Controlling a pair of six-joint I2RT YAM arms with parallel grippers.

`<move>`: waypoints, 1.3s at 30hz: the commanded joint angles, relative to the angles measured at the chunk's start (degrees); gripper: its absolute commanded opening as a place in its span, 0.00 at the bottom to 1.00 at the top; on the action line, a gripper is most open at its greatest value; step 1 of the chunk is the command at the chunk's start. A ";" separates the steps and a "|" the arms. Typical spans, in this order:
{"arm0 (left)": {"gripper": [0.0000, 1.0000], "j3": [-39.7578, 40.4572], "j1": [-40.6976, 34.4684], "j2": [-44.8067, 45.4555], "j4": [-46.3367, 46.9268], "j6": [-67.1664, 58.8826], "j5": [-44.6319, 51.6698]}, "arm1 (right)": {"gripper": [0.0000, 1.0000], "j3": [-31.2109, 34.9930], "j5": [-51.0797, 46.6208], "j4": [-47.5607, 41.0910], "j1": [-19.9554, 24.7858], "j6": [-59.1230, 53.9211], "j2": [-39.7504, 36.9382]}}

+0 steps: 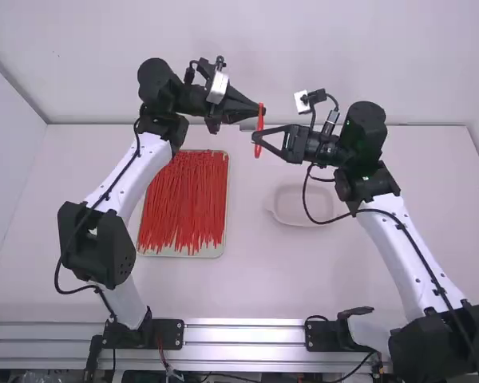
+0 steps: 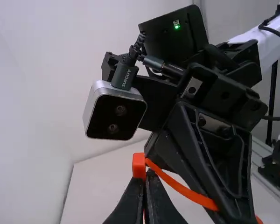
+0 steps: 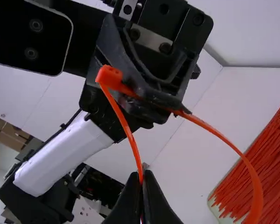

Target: Fasten the cable tie

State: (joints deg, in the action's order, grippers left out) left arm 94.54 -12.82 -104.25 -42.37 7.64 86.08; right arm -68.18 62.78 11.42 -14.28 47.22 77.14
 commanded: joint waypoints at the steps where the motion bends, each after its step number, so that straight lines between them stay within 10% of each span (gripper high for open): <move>1: 0.02 -0.33 -0.26 -0.07 -0.76 -0.63 -0.13 | 0.00 -1.92 0.17 0.35 -0.72 0.52 0.02; 39: 0.02 -1.25 0.74 -0.07 -0.59 -0.63 0.33 | 0.00 -1.92 -0.31 9.44 1.73 9.51 0.00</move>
State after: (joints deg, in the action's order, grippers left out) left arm 93.67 -12.43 -104.27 -42.70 7.62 85.47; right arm -68.18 62.89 20.38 -13.26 56.03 77.14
